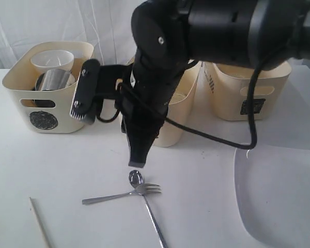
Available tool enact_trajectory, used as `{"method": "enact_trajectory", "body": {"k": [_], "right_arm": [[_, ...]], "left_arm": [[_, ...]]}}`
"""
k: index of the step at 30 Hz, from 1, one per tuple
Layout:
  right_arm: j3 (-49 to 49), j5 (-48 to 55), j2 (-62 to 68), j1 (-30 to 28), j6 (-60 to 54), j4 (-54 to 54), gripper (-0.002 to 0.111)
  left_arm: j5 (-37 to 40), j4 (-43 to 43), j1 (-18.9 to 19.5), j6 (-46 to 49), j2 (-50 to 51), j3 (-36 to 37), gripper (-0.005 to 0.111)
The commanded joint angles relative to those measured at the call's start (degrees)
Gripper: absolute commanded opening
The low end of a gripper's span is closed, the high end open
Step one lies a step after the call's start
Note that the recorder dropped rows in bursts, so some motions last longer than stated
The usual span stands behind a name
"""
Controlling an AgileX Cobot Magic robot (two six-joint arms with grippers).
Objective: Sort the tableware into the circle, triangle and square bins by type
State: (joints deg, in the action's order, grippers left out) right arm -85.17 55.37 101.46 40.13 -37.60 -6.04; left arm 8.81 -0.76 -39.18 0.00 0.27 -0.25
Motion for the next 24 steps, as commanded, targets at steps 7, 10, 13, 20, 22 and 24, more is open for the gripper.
{"method": "enact_trajectory", "body": {"k": [7, 10, 13, 20, 22, 24], "right_arm": [[-0.28, 0.67, 6.91, 4.54, -6.27, 1.71, 0.024], [-0.28, -0.2, 8.45, 5.38, -8.24, 3.87, 0.025], [-0.28, -2.28, 9.85, 5.5, -10.48, 6.58, 0.032], [-0.28, -4.11, 12.34, 5.5, -10.65, 7.98, 0.037], [-0.38, -3.0, 13.02, 5.5, -11.11, 10.37, 0.037], [-0.38, -1.72, 13.52, 5.5, -12.26, 11.99, 0.037]], "left_arm": [[0.2, 0.26, -0.17, 0.0, -0.27, 0.25, 0.0], [0.2, 0.26, -0.17, 0.0, -0.27, 0.25, 0.0], [0.2, 0.26, -0.17, 0.0, -0.27, 0.25, 0.0], [0.2, 0.26, -0.17, 0.0, -0.27, 0.25, 0.0], [0.2, 0.26, -0.17, 0.0, -0.27, 0.25, 0.0], [0.2, 0.26, -0.17, 0.0, -0.27, 0.25, 0.0]]}}
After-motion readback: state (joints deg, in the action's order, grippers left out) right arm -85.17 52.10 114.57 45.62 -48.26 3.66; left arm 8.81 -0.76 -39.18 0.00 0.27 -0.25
